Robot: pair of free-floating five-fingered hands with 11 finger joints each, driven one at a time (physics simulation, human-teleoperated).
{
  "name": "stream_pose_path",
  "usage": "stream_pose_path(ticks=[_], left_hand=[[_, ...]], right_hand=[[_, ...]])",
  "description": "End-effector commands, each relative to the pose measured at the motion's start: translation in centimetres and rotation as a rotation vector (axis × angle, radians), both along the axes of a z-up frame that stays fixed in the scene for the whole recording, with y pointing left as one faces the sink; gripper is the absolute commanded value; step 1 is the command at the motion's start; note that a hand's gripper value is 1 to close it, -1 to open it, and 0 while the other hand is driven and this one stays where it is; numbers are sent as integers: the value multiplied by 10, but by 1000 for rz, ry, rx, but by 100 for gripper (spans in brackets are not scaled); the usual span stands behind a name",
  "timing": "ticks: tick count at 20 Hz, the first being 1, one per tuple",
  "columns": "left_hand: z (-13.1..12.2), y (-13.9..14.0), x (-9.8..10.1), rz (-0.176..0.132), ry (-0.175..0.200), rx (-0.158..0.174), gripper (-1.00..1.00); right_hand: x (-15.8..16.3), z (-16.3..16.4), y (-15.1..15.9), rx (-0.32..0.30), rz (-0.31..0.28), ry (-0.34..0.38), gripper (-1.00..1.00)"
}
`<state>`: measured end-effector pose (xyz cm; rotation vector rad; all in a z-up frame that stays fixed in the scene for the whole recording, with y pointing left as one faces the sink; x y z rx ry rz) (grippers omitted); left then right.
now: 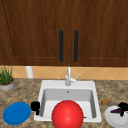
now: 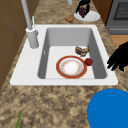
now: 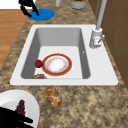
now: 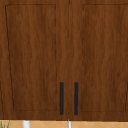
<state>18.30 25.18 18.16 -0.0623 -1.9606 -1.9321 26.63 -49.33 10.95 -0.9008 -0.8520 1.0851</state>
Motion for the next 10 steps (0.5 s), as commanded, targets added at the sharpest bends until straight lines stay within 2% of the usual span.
stream_pose_path(ticks=[1, 4, 6, 8, 9, 10], left_hand=[[0, 0, 0, 0, 0, 0, 0], [0, 0, 0, 0, 0, 0, 0], [0, 0, 0, 0, 0, 0, 0], [0, 0, 0, 0, 0, 0, 0], [0, 0, 0, 0, 0, 0, 0], [0, 0, 0, 0, 0, 0, 0]], right_hand=[[-28, -13, 0, -3, 0, -94, 100], [-47, -16, -1, 1, -40, -183, 100], [-50, -22, 1, -1, -65, -189, 100], [-55, -17, 2, 2, -69, -221, 100], [-47, -11, 7, 0, -80, -244, 100], [-43, 6, 11, -3, -89, -265, 100]])
